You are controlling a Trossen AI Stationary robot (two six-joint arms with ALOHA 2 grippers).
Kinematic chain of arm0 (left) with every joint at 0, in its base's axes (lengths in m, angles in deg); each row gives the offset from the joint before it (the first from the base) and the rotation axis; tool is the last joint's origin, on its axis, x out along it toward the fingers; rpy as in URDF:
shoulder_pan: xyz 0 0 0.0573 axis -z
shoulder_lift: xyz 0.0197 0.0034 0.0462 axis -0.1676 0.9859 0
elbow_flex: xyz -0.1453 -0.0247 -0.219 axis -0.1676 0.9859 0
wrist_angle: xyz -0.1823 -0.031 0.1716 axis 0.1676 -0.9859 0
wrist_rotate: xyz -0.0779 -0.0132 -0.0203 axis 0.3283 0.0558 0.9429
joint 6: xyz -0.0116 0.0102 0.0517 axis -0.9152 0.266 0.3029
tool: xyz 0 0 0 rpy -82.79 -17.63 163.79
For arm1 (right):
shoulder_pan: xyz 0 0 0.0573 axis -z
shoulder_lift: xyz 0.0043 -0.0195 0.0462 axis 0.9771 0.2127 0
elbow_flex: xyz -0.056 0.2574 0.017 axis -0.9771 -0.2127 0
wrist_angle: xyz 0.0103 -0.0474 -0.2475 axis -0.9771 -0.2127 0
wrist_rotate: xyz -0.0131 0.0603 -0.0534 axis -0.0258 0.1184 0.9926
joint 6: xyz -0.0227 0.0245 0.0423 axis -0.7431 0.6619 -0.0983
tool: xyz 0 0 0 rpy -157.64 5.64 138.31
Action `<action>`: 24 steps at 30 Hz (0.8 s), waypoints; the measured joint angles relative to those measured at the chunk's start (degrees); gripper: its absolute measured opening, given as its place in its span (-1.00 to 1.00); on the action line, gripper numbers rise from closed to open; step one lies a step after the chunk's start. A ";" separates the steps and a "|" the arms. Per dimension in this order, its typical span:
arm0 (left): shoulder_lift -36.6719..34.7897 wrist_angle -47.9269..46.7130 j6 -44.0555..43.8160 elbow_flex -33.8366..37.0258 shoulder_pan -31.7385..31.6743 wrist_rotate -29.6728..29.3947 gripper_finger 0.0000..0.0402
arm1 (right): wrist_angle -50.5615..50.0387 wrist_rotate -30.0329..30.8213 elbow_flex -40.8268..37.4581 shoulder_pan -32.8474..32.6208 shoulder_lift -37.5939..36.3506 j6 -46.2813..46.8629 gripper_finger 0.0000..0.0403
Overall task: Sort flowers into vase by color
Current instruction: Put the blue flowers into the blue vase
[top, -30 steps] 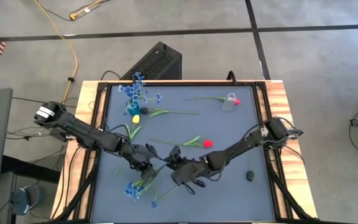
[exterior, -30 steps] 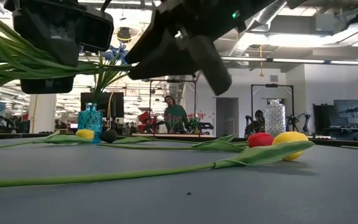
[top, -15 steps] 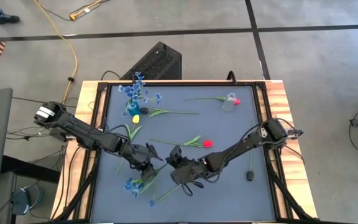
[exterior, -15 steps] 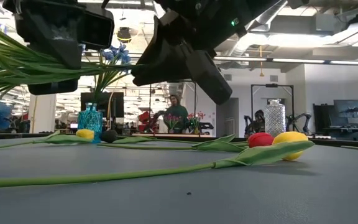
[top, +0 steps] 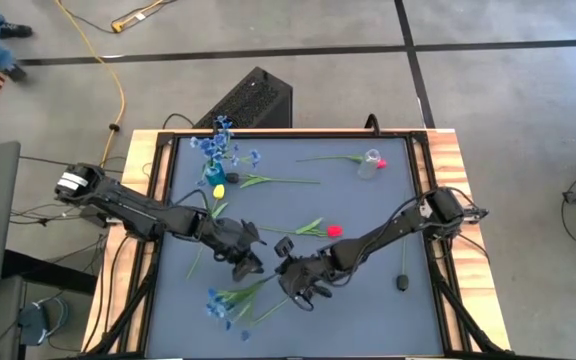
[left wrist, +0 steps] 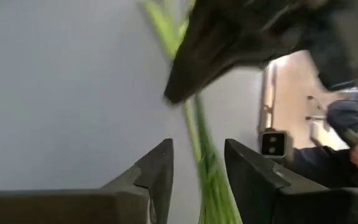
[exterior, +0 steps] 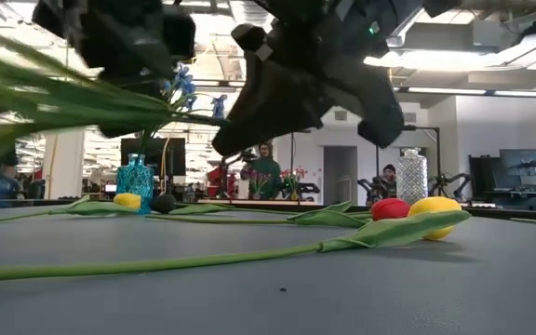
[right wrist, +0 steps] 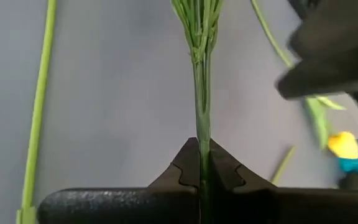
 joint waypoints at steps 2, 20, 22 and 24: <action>-1.04 1.80 3.91 0.00 -0.72 0.89 -0.34 | -1.94 -2.51 -0.86 0.91 -1.23 1.65 -0.86; -18.46 11.97 36.95 4.83 -1.18 -33.51 -0.40 | 55.14 -30.53 -31.00 7.98 -25.36 15.79 -0.86; -15.79 20.61 37.63 6.75 -1.17 -30.37 -0.40 | 64.07 -29.05 -32.73 8.64 -24.83 19.16 -0.85; -12.64 28.62 39.02 8.12 -0.65 -27.34 -0.40 | 69.25 -25.75 -32.84 9.37 -23.93 21.95 -0.85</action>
